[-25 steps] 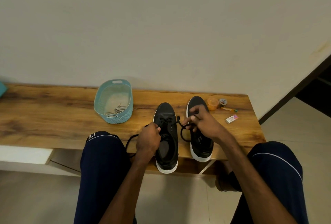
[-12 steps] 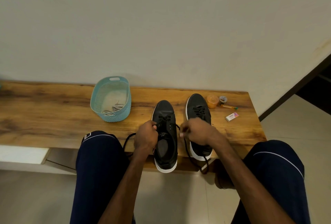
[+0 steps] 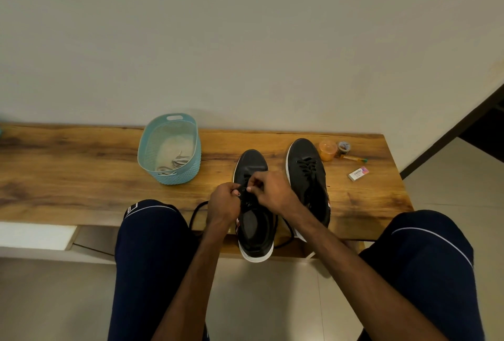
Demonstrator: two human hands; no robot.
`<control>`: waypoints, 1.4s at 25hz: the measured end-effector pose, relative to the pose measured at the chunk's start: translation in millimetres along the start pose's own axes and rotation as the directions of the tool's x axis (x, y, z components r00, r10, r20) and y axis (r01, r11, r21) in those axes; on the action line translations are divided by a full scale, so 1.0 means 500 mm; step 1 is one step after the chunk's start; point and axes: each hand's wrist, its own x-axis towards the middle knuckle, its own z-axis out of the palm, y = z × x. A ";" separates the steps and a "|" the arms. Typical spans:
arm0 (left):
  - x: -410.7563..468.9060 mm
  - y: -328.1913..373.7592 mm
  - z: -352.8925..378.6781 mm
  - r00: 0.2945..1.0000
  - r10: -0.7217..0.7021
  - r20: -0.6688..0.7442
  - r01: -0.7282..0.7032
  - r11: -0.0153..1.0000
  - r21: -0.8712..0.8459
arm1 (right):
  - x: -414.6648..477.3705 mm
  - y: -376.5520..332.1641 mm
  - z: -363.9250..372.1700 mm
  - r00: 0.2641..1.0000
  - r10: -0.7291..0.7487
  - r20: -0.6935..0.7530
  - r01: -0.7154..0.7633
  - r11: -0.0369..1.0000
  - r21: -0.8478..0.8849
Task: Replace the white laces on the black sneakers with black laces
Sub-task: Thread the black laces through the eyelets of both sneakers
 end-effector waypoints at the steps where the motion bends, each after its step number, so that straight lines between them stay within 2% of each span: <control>1: 0.002 -0.001 0.000 1.000 -0.001 0.003 0.001 1.000 0.002 | 0.002 0.005 0.007 1.000 -0.011 -0.001 0.011 1.000 -0.023; 9: 0.000 -0.003 0.007 0.999 -0.002 0.038 0.003 0.999 -0.039 | 0.011 0.019 0.025 0.999 -0.046 0.015 0.048 0.990 -0.129; 11: 0.002 -0.006 0.011 1.000 -0.009 0.029 0.010 0.999 -0.042 | 0.008 0.023 0.027 1.000 -0.022 -0.003 0.021 0.997 -0.069; 15: 0.001 -0.009 0.029 0.996 -0.035 -0.078 0.037 0.999 0.022 | -0.001 0.030 0.031 0.998 0.061 -0.024 -0.059 0.996 0.070; 18: -0.002 -0.009 0.038 0.995 0.014 -0.097 -0.008 0.998 0.066 | -0.008 0.029 0.032 0.997 0.077 -0.001 -0.077 0.994 0.074; 20: -0.009 -0.002 0.036 0.991 0.015 -0.130 -0.014 1.000 0.005 | -0.014 0.030 0.037 0.997 0.081 0.012 -0.082 0.997 0.006; 22: -0.017 0.020 0.018 0.981 -0.037 -0.192 -0.013 0.968 -0.252 | -0.019 0.032 0.043 0.995 0.094 0.016 -0.093 0.995 -0.022; 23: -0.015 0.034 -0.002 0.972 -0.094 -0.213 -0.020 0.878 -0.479 | -0.023 0.034 0.045 0.995 0.100 0.012 -0.100 0.995 -0.007; 24: -0.009 0.046 -0.029 0.966 -0.140 -0.217 -0.057 0.704 -0.708 | -0.027 0.037 0.047 0.995 0.102 0.007 -0.102 0.995 0.014; 25: -0.003 0.052 -0.062 0.967 -0.160 -0.197 -0.101 0.468 -0.878 | -0.031 0.040 0.048 0.995 0.097 0.004 -0.097 0.995 0.035; 26: 0.002 0.052 -0.094 0.972 -0.156 -0.174 -0.126 0.278 -0.952 | -0.034 0.044 0.048 0.996 0.090 0.000 -0.090 0.994 0.053; 27: 0.007 0.050 -0.118 0.973 -0.146 -0.176 -0.137 0.247 -0.959 | -0.038 0.047 0.047 0.996 0.084 -0.011 -0.083 0.994 0.068; 28: 0.011 0.044 -0.129 0.971 -0.131 -0.202 -0.132 0.408 -0.903 | -0.041 0.050 0.045 0.996 0.078 -0.030 -0.076 0.995 0.068; 29: 0.010 0.041 -0.126 0.973 -0.073 -0.220 -0.109 0.693 -0.712 | -0.043 0.052 0.044 0.996 0.075 -0.056 -0.072 0.996 0.055; 30: 0.005 0.032 -0.109 0.983 0.014 -0.185 -0.079 0.932 -0.353 | -0.045 0.053 0.044 0.994 0.071 -0.081 -0.068 0.997 0.033; 31: -0.004 0.020 -0.083 0.995 0.081 -0.060 -0.078 0.996 0.044 | -0.048 0.053 0.045 0.993 0.065 -0.103 -0.063 0.998 0.016; 32: -0.015 0.010 -0.055 0.994 0.081 0.076 -0.102 0.938 0.333 | -0.051 0.053 0.047 0.991 0.061 -0.123 -0.060 0.998 0.009; 33: -0.024 0.004 -0.037 0.988 0.045 0.146 -0.107 0.882 0.459 | -0.053 0.053 0.049 0.988 0.061 -0.139 -0.060 0.998 0.014; 35: -0.025 0.000 -0.030 0.992 0.043 0.117 -0.093 0.883 0.461 | -0.055 0.055 0.051 0.984 0.074 -0.164 -0.069 0.997 0.037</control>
